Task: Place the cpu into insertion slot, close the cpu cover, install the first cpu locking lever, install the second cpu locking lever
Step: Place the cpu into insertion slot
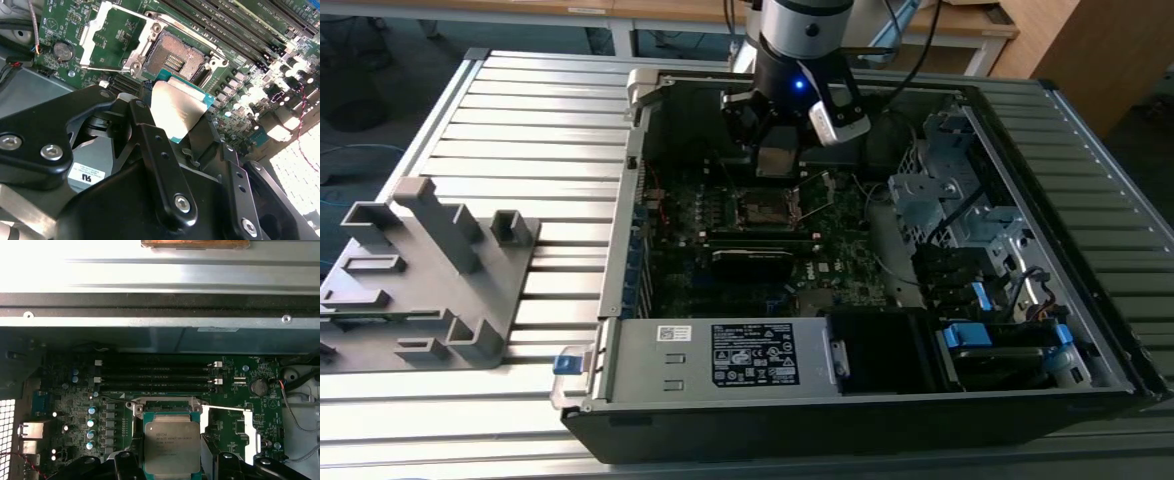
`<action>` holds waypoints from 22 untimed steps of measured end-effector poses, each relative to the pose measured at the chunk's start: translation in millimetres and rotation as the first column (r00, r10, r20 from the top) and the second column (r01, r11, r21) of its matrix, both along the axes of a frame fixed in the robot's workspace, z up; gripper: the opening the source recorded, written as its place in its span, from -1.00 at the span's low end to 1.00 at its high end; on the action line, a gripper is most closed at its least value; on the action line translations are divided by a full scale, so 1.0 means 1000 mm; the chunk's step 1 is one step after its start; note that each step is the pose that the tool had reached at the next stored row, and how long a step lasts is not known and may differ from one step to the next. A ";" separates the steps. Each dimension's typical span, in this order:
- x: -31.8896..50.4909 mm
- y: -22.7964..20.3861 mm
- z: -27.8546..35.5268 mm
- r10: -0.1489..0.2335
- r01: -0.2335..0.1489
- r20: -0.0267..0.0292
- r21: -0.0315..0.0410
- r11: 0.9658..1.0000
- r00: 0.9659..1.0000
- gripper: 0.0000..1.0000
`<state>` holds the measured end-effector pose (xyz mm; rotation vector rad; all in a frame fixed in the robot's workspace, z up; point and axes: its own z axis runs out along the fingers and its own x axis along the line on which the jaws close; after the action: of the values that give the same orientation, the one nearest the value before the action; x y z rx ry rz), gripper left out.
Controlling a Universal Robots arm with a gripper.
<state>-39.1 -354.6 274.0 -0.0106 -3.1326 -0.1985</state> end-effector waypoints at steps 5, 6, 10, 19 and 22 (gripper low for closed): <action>0.0000 0.0000 -0.0048 0.000 0.000 0.000 -0.010 1.000 1.000 0.08; 0.0000 0.0000 -0.0063 0.000 0.000 0.000 -0.012 1.000 1.000 0.08; 0.0000 0.0000 -0.0097 0.000 0.000 0.000 -0.015 1.000 1.000 0.08; 0.0000 0.0000 -0.0206 0.002 -0.002 0.009 -0.015 1.000 1.000 0.08; 0.0000 0.0000 -0.0207 0.002 -0.002 0.009 -0.015 1.000 1.000 0.08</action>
<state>-39.1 -354.6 253.3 -0.0068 -3.1429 -0.1760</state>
